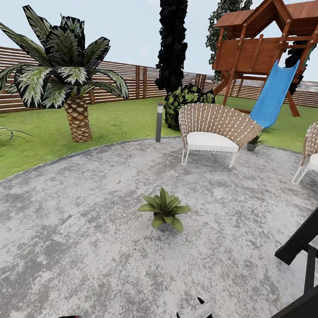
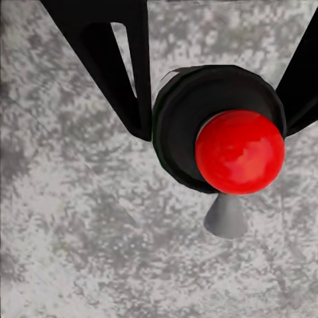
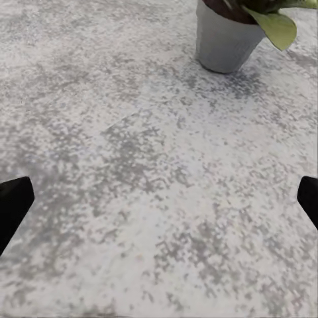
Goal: Pick up the pesticide atomizer in the garden and spray insectifuge to fully cover both potted plants in the garden.
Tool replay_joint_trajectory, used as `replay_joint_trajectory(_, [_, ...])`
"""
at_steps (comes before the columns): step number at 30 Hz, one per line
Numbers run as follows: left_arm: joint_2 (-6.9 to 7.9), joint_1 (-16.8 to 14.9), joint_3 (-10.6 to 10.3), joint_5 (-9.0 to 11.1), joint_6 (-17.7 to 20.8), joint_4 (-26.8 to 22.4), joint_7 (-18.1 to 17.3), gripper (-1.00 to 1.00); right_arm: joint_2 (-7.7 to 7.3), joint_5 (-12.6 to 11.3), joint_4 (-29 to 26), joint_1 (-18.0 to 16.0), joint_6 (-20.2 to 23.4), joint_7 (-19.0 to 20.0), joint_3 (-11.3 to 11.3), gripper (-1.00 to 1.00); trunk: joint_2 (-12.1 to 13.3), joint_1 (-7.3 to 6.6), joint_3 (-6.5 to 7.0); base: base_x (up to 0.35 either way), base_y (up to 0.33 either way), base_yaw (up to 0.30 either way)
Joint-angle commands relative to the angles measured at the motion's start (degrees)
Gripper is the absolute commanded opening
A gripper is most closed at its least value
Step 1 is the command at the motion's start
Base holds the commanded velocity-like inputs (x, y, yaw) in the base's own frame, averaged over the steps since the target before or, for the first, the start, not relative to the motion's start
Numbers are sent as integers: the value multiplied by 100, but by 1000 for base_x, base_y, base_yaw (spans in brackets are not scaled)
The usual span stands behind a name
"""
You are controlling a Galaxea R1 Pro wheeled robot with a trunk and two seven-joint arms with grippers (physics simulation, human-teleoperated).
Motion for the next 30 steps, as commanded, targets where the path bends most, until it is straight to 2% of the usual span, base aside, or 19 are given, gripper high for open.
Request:
replay_joint_trajectory(1, [-10, -118, -14, -202, 139, -5, -202, -100, -1, 171, -185, -15, 241, 211, 3, 100, -2, -1, -5, 0, 0, 0])
replay_joint_trajectory(2, [-16, -181, -14, -282, 211, -5, -308, -100, -2, 256, -280, -20, 357, 324, 2, 100, -2, -1, -5, 0, 0, 0])
replay_joint_trajectory(5, [-22, -610, -16, -568, 522, -4, -959, -100, 4, 610, -815, -35, 873, 1095, -3, 100, -2, -1, -5, 0, 0, 0])
replay_joint_trajectory(6, [-20, -680, -18, -591, 559, -4, -1066, -100, 5, 639, -894, -38, 928, 1217, -4, 100, -2, -1, -5, 0, 0, 0])
replay_joint_trajectory(10, [-2, -1177, -25, -734, 842, -8, -1917, -100, 7, 745, -1259, -131, 1172, 1973, -5, 100, -2, -1, -5, 0, 0, 0])
replay_joint_trajectory(11, [-16, -1380, -23, -881, 923, -10, -2286, -100, 14, 761, -1311, -260, 1214, 2313, 0, 100, -2, -1, -5, 0, 0, 0])
replay_joint_trajectory(12, [-32, -1464, -23, -976, 945, -11, -2418, -100, 21, 765, -1323, -326, 1228, 2483, 1, 100, -2, -1, -5, 0, 0, 0])
replay_joint_trajectory(15, [-88, -1646, -20, -1385, 1006, -12, -2621, -100, 57, 764, -1343, -535, 1247, 2962, 3, 100, -2, -1, -5, 0, 0, 0])
replay_joint_trajectory(18, [-192, -1743, -17, -1873, 1194, -35, -2777, -100, 141, 759, -1353, -632, 1251, 3127, 10, 100, -2, -1, -5, 0, 0, 0])
replay_joint_trajectory(23, [-227, -1751, -22, -2122, 1324, -266, -2994, -100, 223, 847, -1452, -651, 1255, 3363, 12, 100, -2, -1, -5, 0, 0, 0])
replay_joint_trajectory(28, [-236, -1747, -22, -2283, 1345, -320, -3044, -100, 245, 911, -1505, -653, 1258, 3639, 12, 100, -2, -1, -5, 0, 0, 0])
replay_joint_trajectory(29, [-239, -1747, -20, -2319, 1346, -323, -3047, -100, 259, 915, -1508, -653, 1259, 3671, 12, -100, -2, -1, -5, 0, 0, 0])
replay_joint_trajectory(30, [-251, -1744, -21, -2350, 1344, -325, -3050, -100, 291, 917, -1510, -653, 1260, 3691, 12, -100, -2, -1, -5, 0, 0, 0])
